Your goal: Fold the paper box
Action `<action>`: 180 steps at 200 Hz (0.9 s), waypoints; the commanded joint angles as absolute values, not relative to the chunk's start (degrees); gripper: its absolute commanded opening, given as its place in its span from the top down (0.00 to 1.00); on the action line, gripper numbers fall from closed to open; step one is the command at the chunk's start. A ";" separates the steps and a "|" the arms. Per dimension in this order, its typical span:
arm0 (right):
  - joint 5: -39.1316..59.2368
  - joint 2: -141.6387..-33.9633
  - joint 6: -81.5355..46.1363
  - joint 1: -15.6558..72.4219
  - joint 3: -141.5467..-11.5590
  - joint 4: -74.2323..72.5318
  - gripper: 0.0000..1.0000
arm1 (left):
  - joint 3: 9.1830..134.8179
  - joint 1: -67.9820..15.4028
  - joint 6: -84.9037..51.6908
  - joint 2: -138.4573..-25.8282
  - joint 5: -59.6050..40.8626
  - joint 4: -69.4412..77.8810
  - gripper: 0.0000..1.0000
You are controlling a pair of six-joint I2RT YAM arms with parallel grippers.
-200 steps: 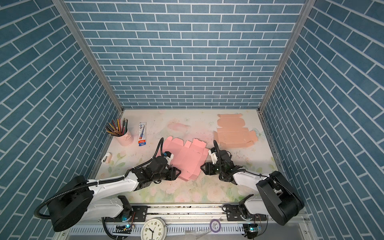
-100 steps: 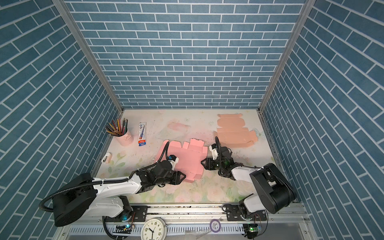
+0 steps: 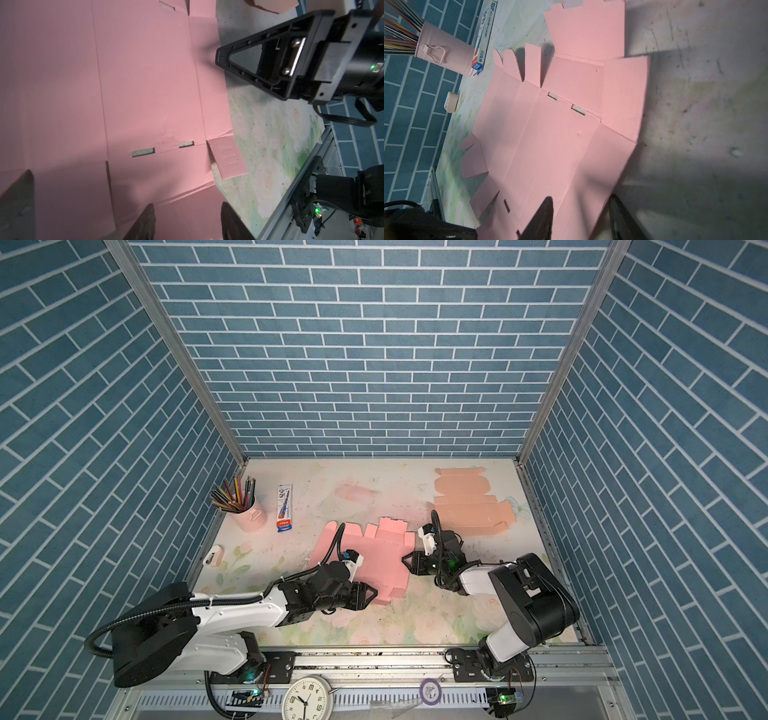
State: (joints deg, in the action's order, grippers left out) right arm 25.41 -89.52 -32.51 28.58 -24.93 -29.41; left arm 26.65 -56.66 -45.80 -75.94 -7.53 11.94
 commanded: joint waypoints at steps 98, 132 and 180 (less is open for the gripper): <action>27.40 -97.75 -35.15 28.30 -28.34 -29.51 0.75 | 24.79 -44.11 -39.70 -66.62 -7.73 6.21 0.48; 28.10 -98.34 -35.86 28.11 -28.99 -30.14 0.79 | 23.67 -42.19 -38.44 -65.31 -7.65 5.80 0.48; 29.43 -99.88 -38.23 27.78 -29.27 -33.29 0.78 | 20.28 -37.15 -38.10 -66.89 -10.77 10.79 0.48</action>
